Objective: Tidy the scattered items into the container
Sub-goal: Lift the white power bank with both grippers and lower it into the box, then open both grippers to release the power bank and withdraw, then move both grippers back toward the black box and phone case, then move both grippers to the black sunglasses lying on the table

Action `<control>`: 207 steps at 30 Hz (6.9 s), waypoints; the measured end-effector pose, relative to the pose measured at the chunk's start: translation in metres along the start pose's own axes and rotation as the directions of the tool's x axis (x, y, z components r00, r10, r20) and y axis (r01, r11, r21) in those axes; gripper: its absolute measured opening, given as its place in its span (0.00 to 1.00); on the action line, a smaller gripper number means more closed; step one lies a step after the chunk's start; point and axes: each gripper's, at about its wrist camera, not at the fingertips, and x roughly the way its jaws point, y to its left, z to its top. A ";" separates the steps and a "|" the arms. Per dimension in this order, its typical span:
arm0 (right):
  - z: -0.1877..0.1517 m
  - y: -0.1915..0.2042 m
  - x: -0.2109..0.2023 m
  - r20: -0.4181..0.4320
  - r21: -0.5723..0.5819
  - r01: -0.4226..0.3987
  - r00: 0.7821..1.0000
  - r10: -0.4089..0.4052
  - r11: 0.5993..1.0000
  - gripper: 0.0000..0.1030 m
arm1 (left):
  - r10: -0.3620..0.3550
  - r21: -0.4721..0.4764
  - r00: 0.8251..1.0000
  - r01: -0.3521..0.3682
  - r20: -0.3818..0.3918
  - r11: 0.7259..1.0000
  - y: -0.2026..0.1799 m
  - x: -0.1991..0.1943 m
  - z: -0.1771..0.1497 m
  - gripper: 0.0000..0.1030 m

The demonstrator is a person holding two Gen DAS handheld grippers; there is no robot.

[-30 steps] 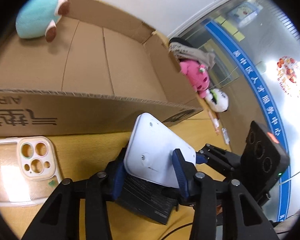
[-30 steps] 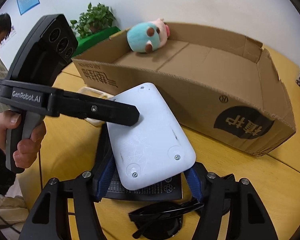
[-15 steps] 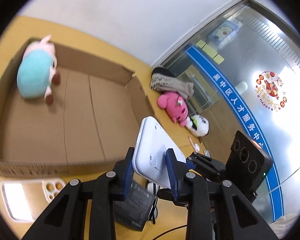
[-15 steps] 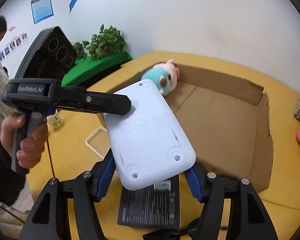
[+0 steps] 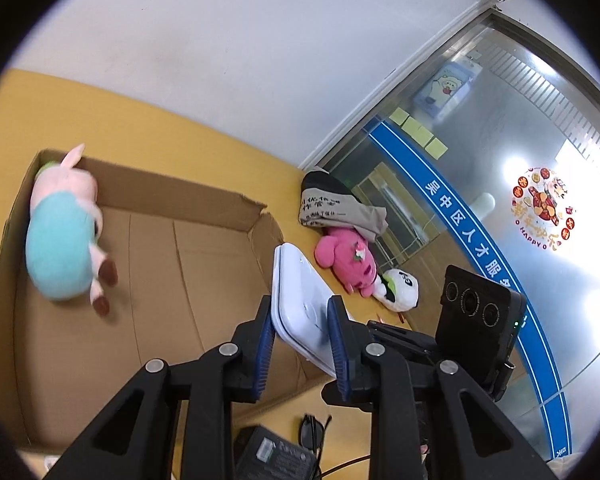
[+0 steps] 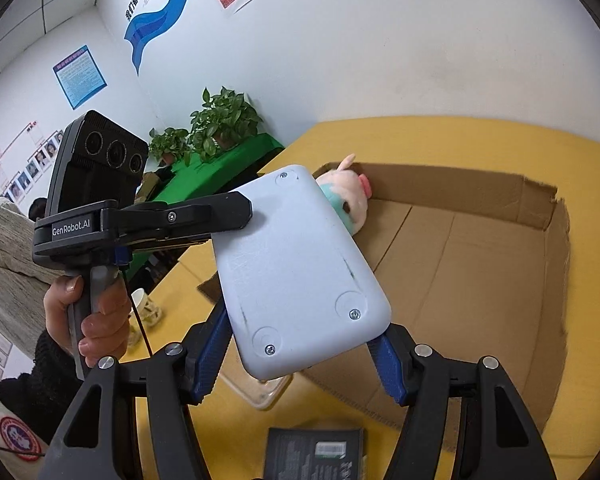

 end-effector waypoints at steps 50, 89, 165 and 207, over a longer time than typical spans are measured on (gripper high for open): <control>0.069 -0.216 0.181 -0.256 0.262 0.217 0.955 -0.149 0.940 0.91 | 0.313 -0.201 0.884 -0.395 -0.347 0.896 0.154 0.166 0.090 0.29; -0.029 0.047 0.001 0.034 -0.136 0.542 0.839 -0.542 0.829 1.00 | 0.540 0.197 0.804 -0.588 0.248 0.784 -0.072 -0.051 -0.096 0.78; -0.153 -0.002 -0.012 -0.176 -0.072 0.296 0.936 -0.305 0.952 1.00 | 0.537 0.172 0.843 -0.525 -0.028 0.834 -0.005 -0.017 -0.172 0.78; -0.227 -0.103 -0.025 -0.064 0.624 0.037 0.998 0.004 0.780 0.22 | 0.063 0.233 0.942 0.017 -0.331 0.972 -0.095 0.056 -0.269 0.78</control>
